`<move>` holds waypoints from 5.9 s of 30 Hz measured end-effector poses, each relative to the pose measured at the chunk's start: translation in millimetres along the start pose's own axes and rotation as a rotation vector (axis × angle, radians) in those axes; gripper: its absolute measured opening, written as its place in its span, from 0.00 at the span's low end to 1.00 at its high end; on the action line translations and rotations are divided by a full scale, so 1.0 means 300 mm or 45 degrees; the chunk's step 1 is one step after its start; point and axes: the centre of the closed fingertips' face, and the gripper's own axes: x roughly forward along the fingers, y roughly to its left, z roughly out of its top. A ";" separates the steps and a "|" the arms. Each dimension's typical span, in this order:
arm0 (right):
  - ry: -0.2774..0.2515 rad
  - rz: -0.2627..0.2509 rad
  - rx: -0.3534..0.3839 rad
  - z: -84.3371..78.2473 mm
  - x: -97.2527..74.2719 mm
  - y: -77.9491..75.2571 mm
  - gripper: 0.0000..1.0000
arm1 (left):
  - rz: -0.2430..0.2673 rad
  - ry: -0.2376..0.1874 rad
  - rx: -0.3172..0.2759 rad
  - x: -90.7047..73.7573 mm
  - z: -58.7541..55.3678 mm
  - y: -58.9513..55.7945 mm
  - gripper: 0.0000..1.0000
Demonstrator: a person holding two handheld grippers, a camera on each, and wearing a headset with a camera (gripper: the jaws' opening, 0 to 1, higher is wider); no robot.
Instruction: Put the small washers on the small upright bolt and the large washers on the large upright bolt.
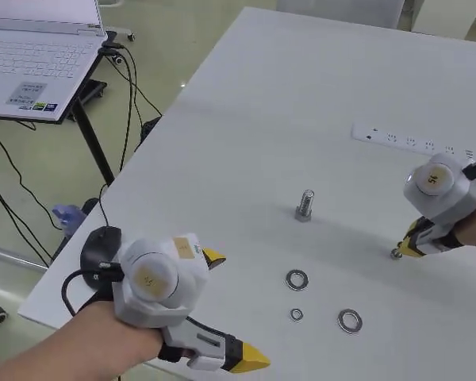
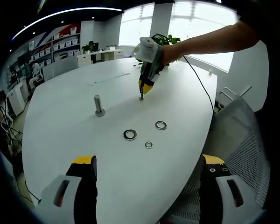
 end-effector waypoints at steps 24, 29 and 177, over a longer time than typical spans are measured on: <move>0.021 0.012 -0.023 -0.014 0.056 0.004 0.13 | 0.001 0.020 -0.012 -0.004 -0.017 -0.005 0.89; 0.028 0.014 -0.037 -0.010 0.058 0.009 0.13 | 0.000 0.020 -0.008 -0.002 -0.017 -0.004 0.89; -0.208 0.139 -0.188 0.311 0.116 0.588 0.25 | -0.054 -0.039 0.202 -0.037 0.031 -0.053 0.93</move>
